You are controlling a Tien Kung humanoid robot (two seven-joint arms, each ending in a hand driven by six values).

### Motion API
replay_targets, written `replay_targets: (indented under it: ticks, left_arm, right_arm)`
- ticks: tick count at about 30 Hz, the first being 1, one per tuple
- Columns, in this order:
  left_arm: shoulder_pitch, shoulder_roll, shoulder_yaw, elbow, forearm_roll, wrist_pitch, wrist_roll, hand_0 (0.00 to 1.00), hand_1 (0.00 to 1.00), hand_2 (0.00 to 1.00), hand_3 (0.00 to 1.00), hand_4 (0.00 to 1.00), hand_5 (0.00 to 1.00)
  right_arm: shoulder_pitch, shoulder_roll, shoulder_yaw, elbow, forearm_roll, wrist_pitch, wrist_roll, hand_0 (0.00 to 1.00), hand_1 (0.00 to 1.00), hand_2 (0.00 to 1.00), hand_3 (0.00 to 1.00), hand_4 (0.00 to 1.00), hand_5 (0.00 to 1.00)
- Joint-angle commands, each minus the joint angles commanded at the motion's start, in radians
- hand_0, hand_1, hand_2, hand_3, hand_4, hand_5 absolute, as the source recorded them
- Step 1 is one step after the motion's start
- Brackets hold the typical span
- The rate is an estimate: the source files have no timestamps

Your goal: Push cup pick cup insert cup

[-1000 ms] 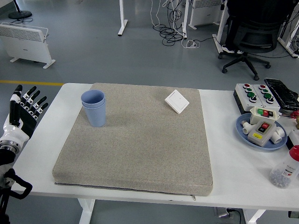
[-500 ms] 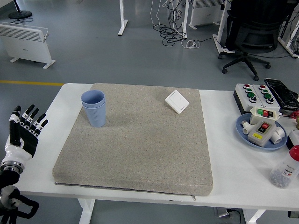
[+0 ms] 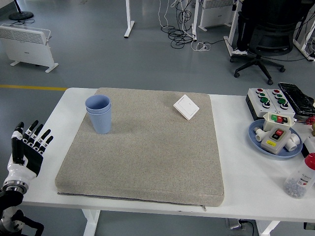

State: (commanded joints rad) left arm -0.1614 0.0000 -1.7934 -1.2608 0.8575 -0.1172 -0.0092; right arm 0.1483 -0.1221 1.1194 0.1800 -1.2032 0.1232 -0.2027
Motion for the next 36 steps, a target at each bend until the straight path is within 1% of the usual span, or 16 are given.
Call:
replay_targets:
  ticks: [6, 14, 22, 36]
  left_arm:
    - [-0.002, 0.0, -0.003, 0.004, 0.002, 0.001, -0.002, 0.873, 0.88, 0.953, 0.89, 0.644, 0.998]
    - [-0.012, 0.0, -0.028, 0.002, 0.012, -0.002, -0.005, 0.873, 0.878, 0.957, 0.886, 0.639, 0.998]
    - [-0.001, 0.0, -0.025, 0.007, 0.016, -0.001, 0.009, 0.87, 0.877, 0.947, 0.885, 0.633, 0.998]
    - [0.016, 0.0, -0.028, 0.005, 0.025, 0.008, 0.006, 0.868, 0.878, 0.947, 0.883, 0.632, 0.998]
  right_arm:
    - [0.0, 0.0, -0.001, 0.0, 0.004, -0.001, 0.002, 0.772, 0.679, 0.673, 0.566, 0.126, 0.477]
    - [0.004, 0.003, 0.007, 0.0, -0.009, -0.003, 0.004, 0.772, 0.678, 0.672, 0.566, 0.126, 0.477]
    - [0.001, -0.001, 0.002, 0.0, -0.003, -0.001, 0.003, 0.772, 0.678, 0.672, 0.566, 0.126, 0.477]
    - [-0.01, -0.005, -0.005, 0.0, -0.006, 0.0, 0.002, 0.773, 0.677, 0.672, 0.566, 0.125, 0.477]
